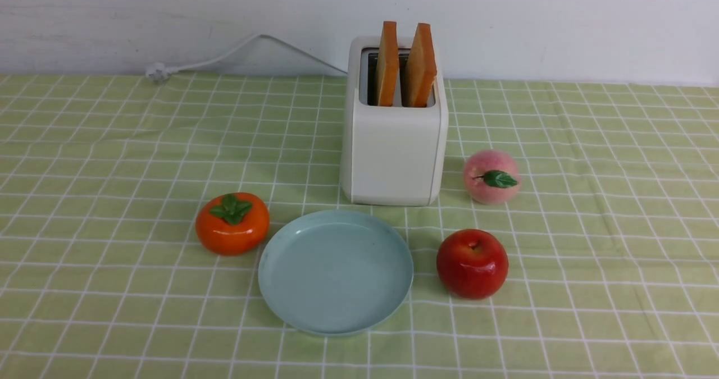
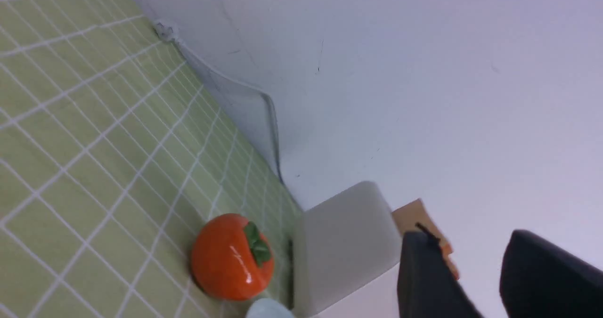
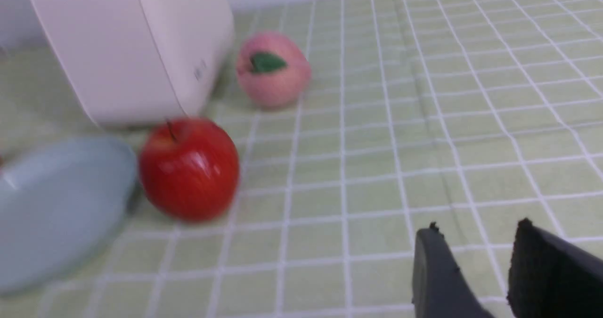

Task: Take toasted bread from bread machine on green coffee tablecloth place on plate.
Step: 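Reach for a toast slice standing in the toaster with the left gripper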

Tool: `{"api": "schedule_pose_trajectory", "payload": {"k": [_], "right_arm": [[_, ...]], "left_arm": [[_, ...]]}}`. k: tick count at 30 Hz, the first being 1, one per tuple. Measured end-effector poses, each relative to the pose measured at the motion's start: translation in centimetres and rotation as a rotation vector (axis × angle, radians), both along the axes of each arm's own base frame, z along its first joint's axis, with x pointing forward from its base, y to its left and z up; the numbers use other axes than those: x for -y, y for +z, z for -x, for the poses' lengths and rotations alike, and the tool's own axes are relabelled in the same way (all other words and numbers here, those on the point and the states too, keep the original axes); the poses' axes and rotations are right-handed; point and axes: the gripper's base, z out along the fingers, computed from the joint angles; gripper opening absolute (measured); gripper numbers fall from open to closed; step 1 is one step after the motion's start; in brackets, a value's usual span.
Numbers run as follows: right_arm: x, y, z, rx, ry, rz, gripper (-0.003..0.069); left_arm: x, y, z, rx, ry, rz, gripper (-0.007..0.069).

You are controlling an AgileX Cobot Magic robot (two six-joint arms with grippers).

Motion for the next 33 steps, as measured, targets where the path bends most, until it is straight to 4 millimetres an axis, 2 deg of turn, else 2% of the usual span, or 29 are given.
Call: {"api": "schedule_pose_trajectory", "payload": {"k": [2, 4, 6, 9, 10, 13, 17, 19, 22, 27, 28, 30, 31, 33], "right_arm": [[0.0, 0.7, -0.1, 0.059, -0.020, -0.209, 0.0241], [0.1, 1.1, -0.1, 0.091, -0.038, -0.320, 0.0241], [0.3, 1.3, -0.1, 0.117, -0.057, -0.402, 0.0241], [0.3, 1.5, -0.1, 0.123, -0.058, -0.426, 0.0227], [0.0, 1.9, 0.0, 0.116, -0.028, -0.397, 0.0202], [-0.8, 3.6, 0.4, 0.108, 0.068, -0.298, 0.0124], [-2.0, 7.9, 1.0, 0.108, 0.214, -0.093, 0.0009], [-2.4, 9.8, 1.1, 0.113, 0.273, -0.002, -0.0004], [-3.1, 12.1, 0.9, 0.057, 0.373, 0.135, -0.0002], [-3.3, 14.7, -0.7, -0.047, 0.450, 0.235, -0.0001], [-3.4, 14.7, -1.0, -0.058, 0.456, 0.239, 0.0000], [-3.5, 15.5, -2.2, -0.105, 0.487, 0.264, -0.0001], [-3.5, 15.6, -2.4, -0.108, 0.487, 0.261, -0.0001], [-3.7, 16.0, -3.6, -0.152, 0.503, 0.287, 0.0000]], "left_arm": [[0.1, 0.0, 0.0, -0.007, -0.013, 0.022, 0.0229], [0.5, 0.7, 0.1, -0.002, -0.048, -0.026, 0.0197], [0.9, 2.3, 0.5, 0.028, -0.090, -0.127, 0.0115], [1.2, 4.2, 0.8, 0.060, -0.108, -0.236, 0.0013], [1.4, 5.2, 0.7, 0.061, -0.112, -0.312, -0.0013], [1.6, 7.3, -0.2, 0.036, -0.120, -0.451, -0.0013], [2.4, 10.1, -3.1, -0.047, -0.184, -0.644, -0.0013], [2.7, 10.9, -4.3, -0.077, -0.221, -0.695, -0.0013], [3.3, 12.9, -7.9, -0.132, -0.281, -0.734, -0.0013], [4.7, 14.3, -12.8, -0.172, -0.406, -0.804, -0.0013], [4.9, 14.3, -13.2, -0.174, -0.418, -0.806, -0.0013], [6.9, 14.0, -15.3, -0.164, -0.509, -0.849, -0.0013], [7.0, 14.1, -15.5, -0.153, -0.508, -0.873, -0.0013], [8.9, 13.8, -16.6, -0.131, -0.546, -0.921, -0.0013]]}}
